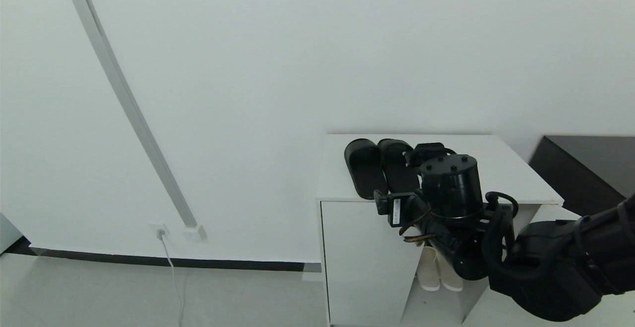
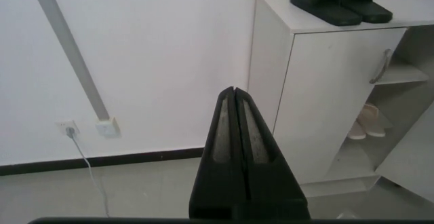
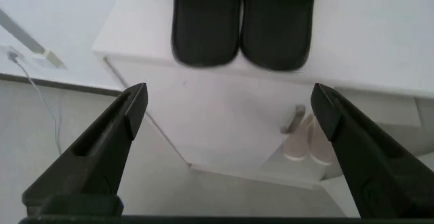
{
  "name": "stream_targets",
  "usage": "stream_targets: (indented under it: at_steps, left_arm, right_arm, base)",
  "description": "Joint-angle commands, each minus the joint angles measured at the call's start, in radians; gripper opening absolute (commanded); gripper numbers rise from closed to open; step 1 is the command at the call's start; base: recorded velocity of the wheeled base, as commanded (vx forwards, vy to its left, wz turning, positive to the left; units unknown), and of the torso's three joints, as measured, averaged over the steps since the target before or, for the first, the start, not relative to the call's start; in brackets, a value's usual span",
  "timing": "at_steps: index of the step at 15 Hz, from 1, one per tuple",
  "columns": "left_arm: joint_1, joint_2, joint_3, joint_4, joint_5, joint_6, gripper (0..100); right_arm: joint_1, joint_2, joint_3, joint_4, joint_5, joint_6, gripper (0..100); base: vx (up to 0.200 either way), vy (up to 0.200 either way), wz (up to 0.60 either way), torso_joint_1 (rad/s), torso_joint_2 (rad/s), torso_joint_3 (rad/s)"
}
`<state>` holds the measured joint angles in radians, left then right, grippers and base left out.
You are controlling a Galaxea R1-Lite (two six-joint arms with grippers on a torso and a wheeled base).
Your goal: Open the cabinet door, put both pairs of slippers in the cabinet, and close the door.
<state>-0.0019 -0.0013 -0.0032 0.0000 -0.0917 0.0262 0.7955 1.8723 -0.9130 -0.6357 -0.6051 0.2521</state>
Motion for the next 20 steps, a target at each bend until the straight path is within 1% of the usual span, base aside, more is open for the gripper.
stream_targets:
  at_steps: [1, 5, 8, 9, 14, 15, 17, 20]
  left_arm:
    - [0.000, 0.001, 0.000, 0.000, 0.000, 0.000, 0]
    - [0.000, 0.001, 0.000, 0.000, 0.000, 0.000, 0]
    - [0.000, 0.001, 0.000, 0.000, 0.000, 0.000, 0]
    - [0.000, 0.001, 0.000, 0.000, 0.000, 0.000, 0]
    - [0.000, 0.001, 0.000, 0.000, 0.000, 0.000, 0]
    - [0.000, 0.001, 0.000, 0.000, 0.000, 0.000, 0]
    - [0.000, 0.001, 0.000, 0.000, 0.000, 0.000, 0]
    - [0.000, 0.001, 0.000, 0.000, 0.000, 0.001, 0]
  right_arm:
    - [-0.001, 0.028, 0.005, -0.007, -0.001, 0.003, 100]
    - [-0.012, 0.087, 0.006, -0.074, -0.001, -0.002, 100]
    - [-0.047, 0.134, 0.006, -0.130, 0.008, -0.007, 100]
    - [-0.052, 0.142, 0.006, -0.136, 0.008, -0.008, 100]
    - [-0.127, 0.263, -0.010, -0.275, 0.061, -0.077, 100]
    - [-0.136, 0.284, -0.027, -0.291, 0.062, -0.082, 100]
    - [-0.154, 0.343, -0.103, -0.295, 0.062, -0.083, 100]
    - [-0.154, 0.389, -0.172, -0.292, 0.061, -0.106, 100]
  base:
    - [0.200, 0.000, 0.00, 0.012, 0.00, 0.002]
    - [0.200, 0.000, 0.00, -0.001, 0.00, 0.001]
    - [0.200, 0.000, 0.00, -0.001, 0.01, 0.002]
    - [0.000, 0.000, 0.00, 0.000, 0.00, 0.000]
    - [0.000, 0.000, 0.00, 0.000, 0.00, 0.000]
    - [0.000, 0.000, 0.00, 0.000, 0.00, 0.000]
    - [0.000, 0.000, 0.00, 0.000, 0.00, 0.000]
    - [0.000, 0.000, 0.00, 0.000, 0.00, 0.000]
